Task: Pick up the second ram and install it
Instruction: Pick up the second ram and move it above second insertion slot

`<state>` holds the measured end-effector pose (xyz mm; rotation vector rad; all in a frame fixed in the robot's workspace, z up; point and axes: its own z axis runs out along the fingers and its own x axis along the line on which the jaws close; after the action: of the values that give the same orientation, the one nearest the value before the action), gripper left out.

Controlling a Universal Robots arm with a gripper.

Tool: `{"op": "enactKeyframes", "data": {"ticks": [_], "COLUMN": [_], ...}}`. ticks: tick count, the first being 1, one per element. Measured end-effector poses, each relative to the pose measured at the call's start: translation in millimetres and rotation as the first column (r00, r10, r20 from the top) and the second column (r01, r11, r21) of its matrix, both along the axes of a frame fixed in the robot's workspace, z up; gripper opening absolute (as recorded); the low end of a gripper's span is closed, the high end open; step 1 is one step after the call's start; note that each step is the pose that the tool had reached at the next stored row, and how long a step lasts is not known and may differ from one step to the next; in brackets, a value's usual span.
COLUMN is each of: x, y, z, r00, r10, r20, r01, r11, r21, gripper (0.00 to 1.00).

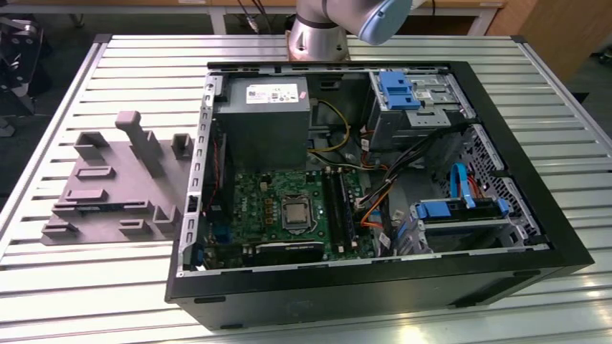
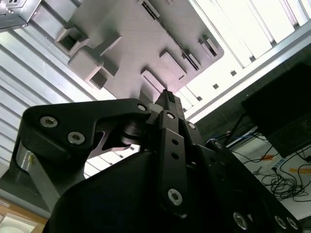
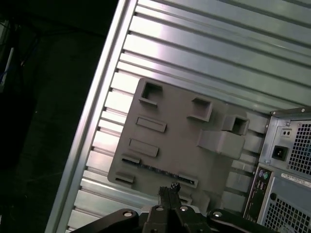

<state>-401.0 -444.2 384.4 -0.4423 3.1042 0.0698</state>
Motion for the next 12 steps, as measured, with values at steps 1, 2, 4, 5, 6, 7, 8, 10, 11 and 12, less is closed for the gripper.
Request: {"op": "enactKeyframes", "data": {"ticks": [1, 2, 4, 5, 6, 7, 8, 10, 11, 12], "x": [0.0, 0.0, 0.0, 0.0, 0.0, 0.0, 0.0, 0.0, 0.0, 0.0], "y": [0.0, 0.0, 0.0, 0.0, 0.0, 0.0, 0.0, 0.0, 0.0, 0.0], "z": [0.0, 0.0, 0.0, 0.0, 0.0, 0.0, 0.0, 0.0, 0.0, 0.0], "r00": [1.0000, 1.0000, 1.0000, 1.0000, 1.0000, 1.0000, 1.0000, 1.0000, 1.0000, 1.0000], "r10": [0.004, 0.006, 0.007, 0.007, 0.007, 0.007, 0.007, 0.007, 0.007, 0.007], "r20": [0.0000, 0.0000, 0.0000, 0.0000, 0.0000, 0.0000, 0.0000, 0.0000, 0.0000, 0.0000], "r01": [-0.004, -0.006, -0.007, -0.007, -0.007, -0.007, -0.007, -0.007, -0.007, -0.007], "r11": [1.0000, 1.0000, 1.0000, 1.0000, 1.0000, 1.0000, 1.0000, 1.0000, 1.0000, 1.0000], "r21": [0.0001, 0.0000, 0.0001, 0.0000, 0.0001, 0.0000, 0.0001, 0.0001, 0.0001, 0.0000], "gripper": [0.11, 0.11, 0.11, 0.11, 0.11, 0.11, 0.11, 0.11, 0.11, 0.11]}}
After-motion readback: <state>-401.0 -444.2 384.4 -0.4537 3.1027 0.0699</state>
